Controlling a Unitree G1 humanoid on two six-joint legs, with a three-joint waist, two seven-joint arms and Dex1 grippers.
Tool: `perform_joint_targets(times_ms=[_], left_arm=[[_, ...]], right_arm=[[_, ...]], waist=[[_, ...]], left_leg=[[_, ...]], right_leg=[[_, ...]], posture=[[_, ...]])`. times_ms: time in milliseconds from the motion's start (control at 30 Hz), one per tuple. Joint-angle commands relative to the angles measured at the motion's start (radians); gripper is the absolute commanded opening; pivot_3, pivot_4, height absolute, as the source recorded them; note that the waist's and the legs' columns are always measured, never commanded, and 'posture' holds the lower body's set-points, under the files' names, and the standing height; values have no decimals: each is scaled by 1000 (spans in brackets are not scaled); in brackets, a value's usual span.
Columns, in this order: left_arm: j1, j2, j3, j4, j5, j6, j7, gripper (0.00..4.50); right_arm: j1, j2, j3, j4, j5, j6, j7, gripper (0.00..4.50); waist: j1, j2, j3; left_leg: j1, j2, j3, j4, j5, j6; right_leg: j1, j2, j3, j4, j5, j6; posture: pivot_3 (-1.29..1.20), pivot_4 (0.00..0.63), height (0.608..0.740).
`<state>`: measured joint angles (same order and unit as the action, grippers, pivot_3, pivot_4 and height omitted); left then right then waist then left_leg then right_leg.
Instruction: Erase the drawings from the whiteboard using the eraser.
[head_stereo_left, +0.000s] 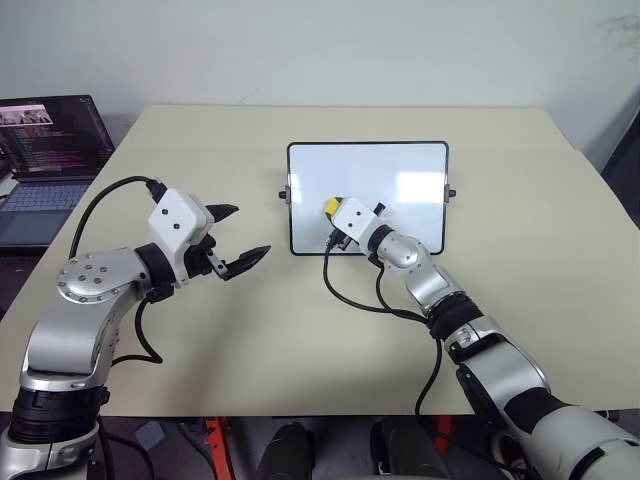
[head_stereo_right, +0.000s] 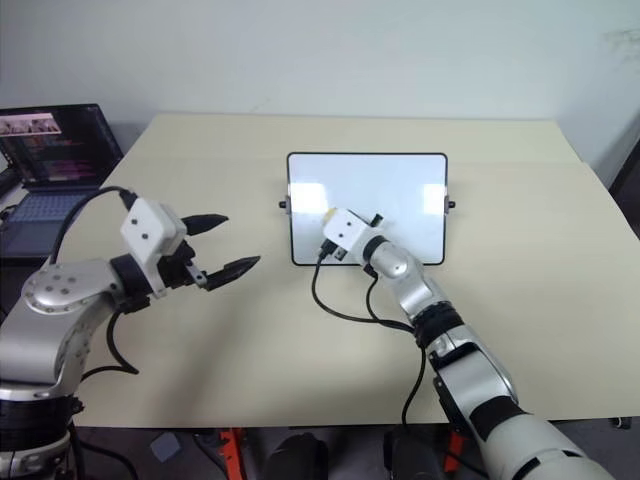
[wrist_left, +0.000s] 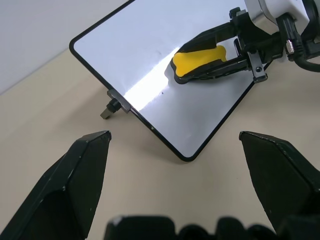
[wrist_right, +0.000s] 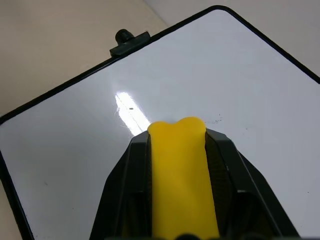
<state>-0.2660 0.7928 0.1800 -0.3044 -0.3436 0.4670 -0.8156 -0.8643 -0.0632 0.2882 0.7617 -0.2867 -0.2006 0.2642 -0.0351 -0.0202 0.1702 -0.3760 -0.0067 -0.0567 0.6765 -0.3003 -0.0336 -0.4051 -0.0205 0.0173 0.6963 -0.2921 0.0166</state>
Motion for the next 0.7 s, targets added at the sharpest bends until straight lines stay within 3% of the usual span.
perform_joint_targets(times_ms=[33, 233, 700], left_arm=[[-6, 14, 11, -16, 2, -23, -2, 4500], [1, 17, 16, -27, 0, -19, -3, 4500], [9, 30, 28, -41, -5, -10, -2, 4500]], right_arm=[[12, 37, -36, -84, 71, -10, 25, 1174], [9, 93, -54, -132, 127, -53, 41, 1174], [-89, 169, -28, 41, 92, -109, -20, 1174]], waist=[[0, 0, 0], [-2, 0, 0], [-9, 1, 0]], left_leg=[[0, 0, 0, 0, 0, 0], [-4, 0, 0, -1, 0, 0], [-4, 0, 0, -1, 0, 0]], right_leg=[[0, 0, 0, 0, 0, 0], [-4, 0, 0, -1, 0, 0], [-4, 0, 0, -2, 0, 0]], posture=[[0, 150, 740], [0, 150, 740], [0, 150, 740]])
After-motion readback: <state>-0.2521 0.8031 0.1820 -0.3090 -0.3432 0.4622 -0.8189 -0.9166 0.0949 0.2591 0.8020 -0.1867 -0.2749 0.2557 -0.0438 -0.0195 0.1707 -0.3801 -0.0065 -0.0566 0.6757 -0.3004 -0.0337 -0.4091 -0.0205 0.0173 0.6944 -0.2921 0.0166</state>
